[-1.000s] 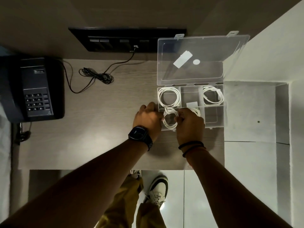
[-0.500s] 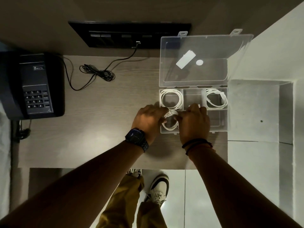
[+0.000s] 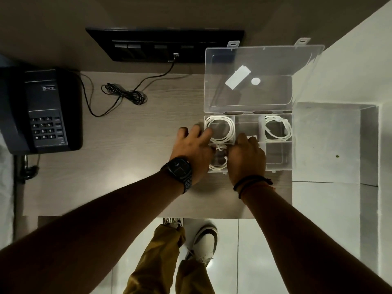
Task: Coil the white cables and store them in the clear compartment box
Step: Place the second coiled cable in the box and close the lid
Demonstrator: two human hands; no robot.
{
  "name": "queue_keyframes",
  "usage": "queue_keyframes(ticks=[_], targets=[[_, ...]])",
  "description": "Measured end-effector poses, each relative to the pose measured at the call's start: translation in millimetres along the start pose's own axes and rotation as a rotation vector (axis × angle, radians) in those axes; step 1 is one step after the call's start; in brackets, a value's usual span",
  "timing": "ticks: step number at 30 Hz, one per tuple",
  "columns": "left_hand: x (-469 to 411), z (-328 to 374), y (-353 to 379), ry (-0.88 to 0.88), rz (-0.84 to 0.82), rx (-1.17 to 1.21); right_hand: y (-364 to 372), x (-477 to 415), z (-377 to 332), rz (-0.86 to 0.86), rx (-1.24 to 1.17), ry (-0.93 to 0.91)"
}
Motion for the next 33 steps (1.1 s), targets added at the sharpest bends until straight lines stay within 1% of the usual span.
queue_keyframes(ticks=[3,4,5,7,8,9,11,12,15,16,17,18,20,22,24,26,30,31,33], targets=[[-1.6,0.5,6.4,-0.042,-0.052,-0.030,4.8,3.4,4.0,0.016,-0.044,0.033],[-2.5,-3.8,9.3,-0.092,-0.077,-0.002,2.2,4.6,5.7,0.035,-0.072,0.039],[-3.4,-12.9,12.4,-0.183,-0.113,0.085,-0.8,6.2,7.5,0.048,-0.106,0.046],[-5.2,-36.1,20.4,-0.419,-0.169,0.376,-2.0,7.1,11.8,0.020,-0.187,0.054],[-6.6,-44.0,23.3,-0.495,-0.162,0.489,-3.3,6.8,13.7,0.009,-0.250,0.049],[-9.4,-47.6,22.4,-0.516,-0.138,0.520,-7.2,5.4,16.4,0.013,-0.327,0.044],[-12.4,-50.1,18.6,-0.500,-0.104,0.541,-25.6,1.6,22.9,0.087,-0.489,0.055],[-13.6,-52.1,15.4,-0.492,-0.076,0.559,-41.0,-1.9,29.9,0.169,-0.569,0.077],[-21.6,-69.3,-4.2,-0.537,0.088,0.669,-99.1,-14.4,69.2,0.555,-0.739,0.166],[-28.0,-75.7,-11.2,-0.561,0.131,0.725,-115.5,-21.2,84.5,0.650,-0.753,0.204],[-35.1,-79.9,-17.1,-0.581,0.155,0.775,-125.8,-30.7,98.1,0.681,-0.762,0.258],[-42.8,-82.2,-23.1,-0.594,0.166,0.819,-131.4,-42.8,109.3,0.656,-0.792,0.312],[-55.4,-82.1,-36.3,-0.600,0.188,0.883,-134.8,-67.3,119.7,0.538,-0.940,0.371],[-63.5,-81.0,-47.5,-0.590,0.236,0.942,-137.0,-84.4,119.4,0.424,-1.047,0.373],[-67.3,-82.6,-50.0,-0.594,0.262,1.033,-138.1,-92.0,116.9,0.349,-1.049,0.363],[-66.0,-83.9,-51.6,-0.601,0.272,1.088,-143.4,-86.7,117.6,0.393,-1.031,0.343],[-47.3,-86.8,-64.6,-0.591,0.385,1.088,-152.3,-47.6,115.4,0.604,-0.966,0.260],[-41.0,-86.1,-67.8,-0.576,0.413,1.086,-150.5,-36.7,112.7,0.624,-0.958,0.226],[-29.4,-79.8,-76.3,-0.503,0.462,1.027,-144.1,-19.4,104.0,0.608,-0.904,0.126]])
Point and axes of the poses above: each hand's wrist, its own x-axis away from the middle knuckle, its own y-axis out of the palm, z = x × y, the point moved 10 cm from there along -x, towards the middle knuckle, and after that the axes turned 14 degrees about -x, right-handed, at the moved point
